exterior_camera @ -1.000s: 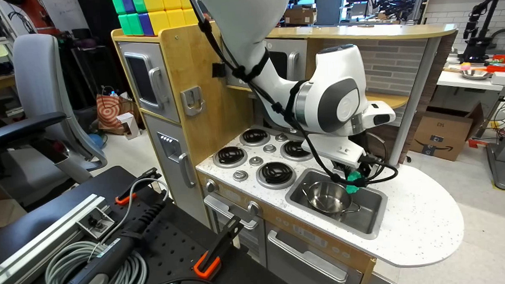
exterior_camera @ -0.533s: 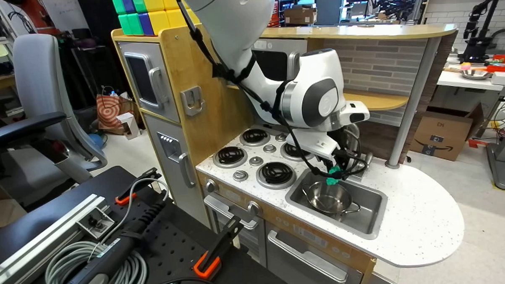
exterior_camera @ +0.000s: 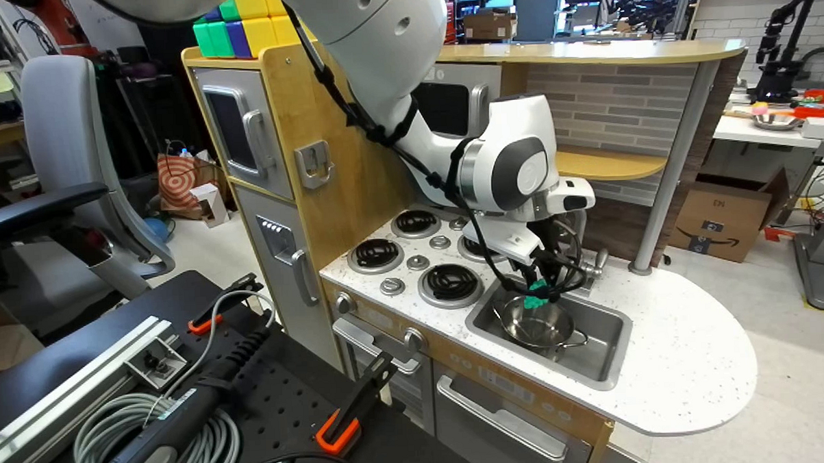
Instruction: Put the green grapes inside the silver pot
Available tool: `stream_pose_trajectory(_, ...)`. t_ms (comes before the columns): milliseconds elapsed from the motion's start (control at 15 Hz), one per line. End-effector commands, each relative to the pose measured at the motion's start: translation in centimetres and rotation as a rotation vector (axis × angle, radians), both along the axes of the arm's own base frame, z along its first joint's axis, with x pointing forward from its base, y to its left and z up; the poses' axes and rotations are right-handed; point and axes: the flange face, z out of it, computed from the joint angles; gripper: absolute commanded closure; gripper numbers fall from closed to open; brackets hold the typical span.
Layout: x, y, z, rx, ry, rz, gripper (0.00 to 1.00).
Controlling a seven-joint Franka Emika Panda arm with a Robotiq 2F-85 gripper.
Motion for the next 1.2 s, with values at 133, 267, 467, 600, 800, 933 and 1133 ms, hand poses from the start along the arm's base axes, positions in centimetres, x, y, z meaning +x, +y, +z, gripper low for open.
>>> stream_pose_trajectory(133,1.4,0.6,-0.9,0.001,0.025,-0.06,0.78)
stream_pose_trajectory(267,1.6,0.6,-1.0,-0.004,0.027,-0.076,0.28)
stream_pose_trajectory(467,1.9,0.8,-1.1,0.005,0.025,-0.087,0.13)
stream_pose_trajectory(600,1.7,1.0,-0.9,0.015,0.036,-0.077,0.01)
stream_pose_trajectory(800,-0.1,2.8,0.9,0.041,0.097,0.075,0.0)
stream_pose_trajectory(933,-1.5,3.8,2.6,0.033,0.098,0.199,0.0)
stream_pose_trajectory(1133,-2.4,3.9,5.7,0.006,0.031,0.359,0.0)
